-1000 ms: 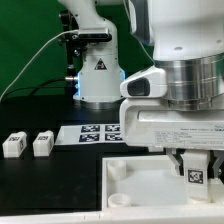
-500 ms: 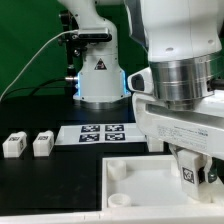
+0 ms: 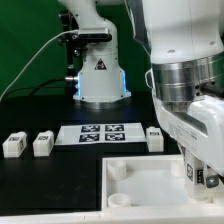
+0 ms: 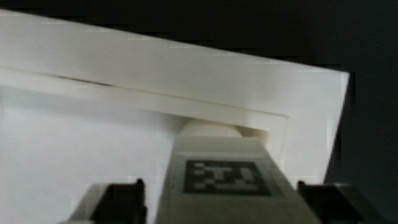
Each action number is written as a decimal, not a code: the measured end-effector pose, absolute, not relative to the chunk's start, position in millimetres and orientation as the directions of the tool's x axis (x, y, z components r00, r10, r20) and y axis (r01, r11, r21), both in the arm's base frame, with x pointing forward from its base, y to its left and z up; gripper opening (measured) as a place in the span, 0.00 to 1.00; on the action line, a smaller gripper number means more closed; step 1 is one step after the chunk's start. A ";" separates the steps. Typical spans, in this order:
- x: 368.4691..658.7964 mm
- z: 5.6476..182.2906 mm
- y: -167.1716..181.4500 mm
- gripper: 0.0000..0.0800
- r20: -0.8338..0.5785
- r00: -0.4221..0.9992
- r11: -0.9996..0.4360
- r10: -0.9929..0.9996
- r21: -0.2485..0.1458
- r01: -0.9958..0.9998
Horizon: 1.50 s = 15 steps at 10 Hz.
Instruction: Assemble one leg
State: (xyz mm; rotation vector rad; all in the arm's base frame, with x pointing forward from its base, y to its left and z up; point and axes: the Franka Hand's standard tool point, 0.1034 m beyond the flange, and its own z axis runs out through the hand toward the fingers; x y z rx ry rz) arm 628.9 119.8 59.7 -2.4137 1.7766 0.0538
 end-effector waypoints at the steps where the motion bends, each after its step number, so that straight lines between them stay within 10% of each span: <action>1: 628.5 61.7 123.7 0.75 -0.095 0.475 -0.464 -0.875 -0.116 -0.878; 4: 626.2 82.9 133.1 0.81 -0.014 0.829 -0.819 -0.560 -0.143 -0.556; 11: 636.0 85.5 113.3 0.81 0.073 0.995 -0.995 0.061 -0.079 0.067; 13: 636.0 85.5 113.5 0.69 0.069 0.998 -0.996 0.004 -0.084 0.010; 15: 635.8 85.4 113.9 0.36 0.048 0.979 -0.976 -0.199 -0.101 -0.194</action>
Offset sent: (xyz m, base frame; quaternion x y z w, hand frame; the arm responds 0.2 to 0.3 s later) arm -0.0173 0.0108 0.0308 -0.0407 0.0131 -0.4002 0.9154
